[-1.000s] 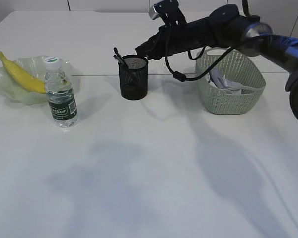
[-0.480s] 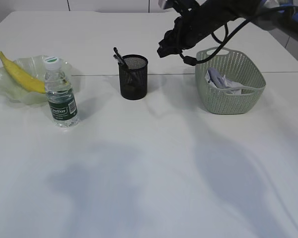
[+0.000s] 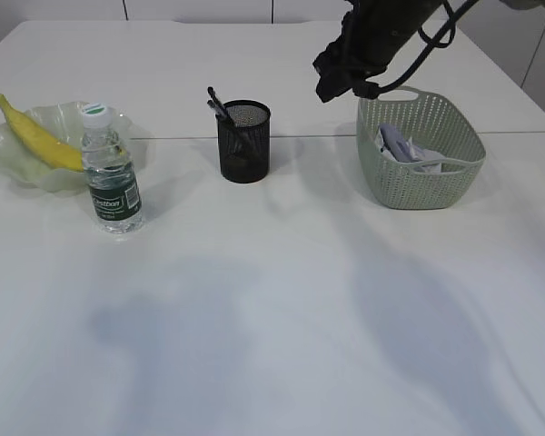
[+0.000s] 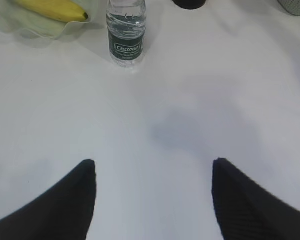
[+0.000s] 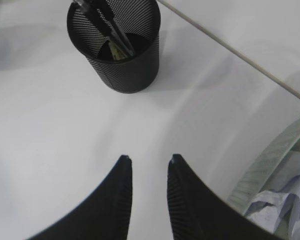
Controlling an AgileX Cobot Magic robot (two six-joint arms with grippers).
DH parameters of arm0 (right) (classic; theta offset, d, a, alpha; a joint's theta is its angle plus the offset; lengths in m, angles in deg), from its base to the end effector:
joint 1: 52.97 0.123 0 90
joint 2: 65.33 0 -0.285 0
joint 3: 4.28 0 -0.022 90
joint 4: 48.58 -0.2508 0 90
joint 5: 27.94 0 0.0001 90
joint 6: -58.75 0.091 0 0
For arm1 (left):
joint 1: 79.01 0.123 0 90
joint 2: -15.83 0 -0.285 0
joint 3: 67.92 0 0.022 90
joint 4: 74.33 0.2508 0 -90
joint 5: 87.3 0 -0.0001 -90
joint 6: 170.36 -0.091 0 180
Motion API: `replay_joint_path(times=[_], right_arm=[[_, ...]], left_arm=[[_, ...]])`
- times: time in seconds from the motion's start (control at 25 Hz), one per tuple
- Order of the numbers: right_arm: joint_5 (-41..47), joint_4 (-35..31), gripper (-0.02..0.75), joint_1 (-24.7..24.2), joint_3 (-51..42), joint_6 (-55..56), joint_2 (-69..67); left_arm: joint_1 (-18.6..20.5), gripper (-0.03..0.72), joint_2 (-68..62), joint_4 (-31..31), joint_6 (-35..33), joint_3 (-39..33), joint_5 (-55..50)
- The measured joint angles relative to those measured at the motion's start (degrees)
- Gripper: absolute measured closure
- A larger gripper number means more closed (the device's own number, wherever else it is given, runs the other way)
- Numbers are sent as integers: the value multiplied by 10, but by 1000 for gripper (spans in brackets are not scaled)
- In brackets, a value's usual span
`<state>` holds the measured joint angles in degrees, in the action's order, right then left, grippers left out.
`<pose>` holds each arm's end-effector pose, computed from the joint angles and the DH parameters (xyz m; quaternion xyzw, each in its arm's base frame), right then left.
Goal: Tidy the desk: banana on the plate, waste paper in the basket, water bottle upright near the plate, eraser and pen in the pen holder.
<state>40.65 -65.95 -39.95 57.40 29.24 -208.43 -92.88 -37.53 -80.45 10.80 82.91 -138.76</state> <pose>0.4984 0.1412 0.2782 -0.3306 0.8960 0.1118 0.2746 0.1351 -0.0412 0.3432 0.0875 0.9151 -0.1020 0.3802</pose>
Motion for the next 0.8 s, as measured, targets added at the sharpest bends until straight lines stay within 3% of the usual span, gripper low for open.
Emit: replay_joint_path(times=[0.36, 0.68, 0.8], right_arm=[[27, 56, 552, 15, 1, 60, 34], [30, 67, 552, 28, 1, 102, 65], [30, 67, 552, 28, 1, 164, 66]], left_arm=[[0, 171, 0, 4, 0, 0, -16], [0, 171, 0, 0, 0, 0, -33], [0, 171, 0, -1, 0, 0, -42]])
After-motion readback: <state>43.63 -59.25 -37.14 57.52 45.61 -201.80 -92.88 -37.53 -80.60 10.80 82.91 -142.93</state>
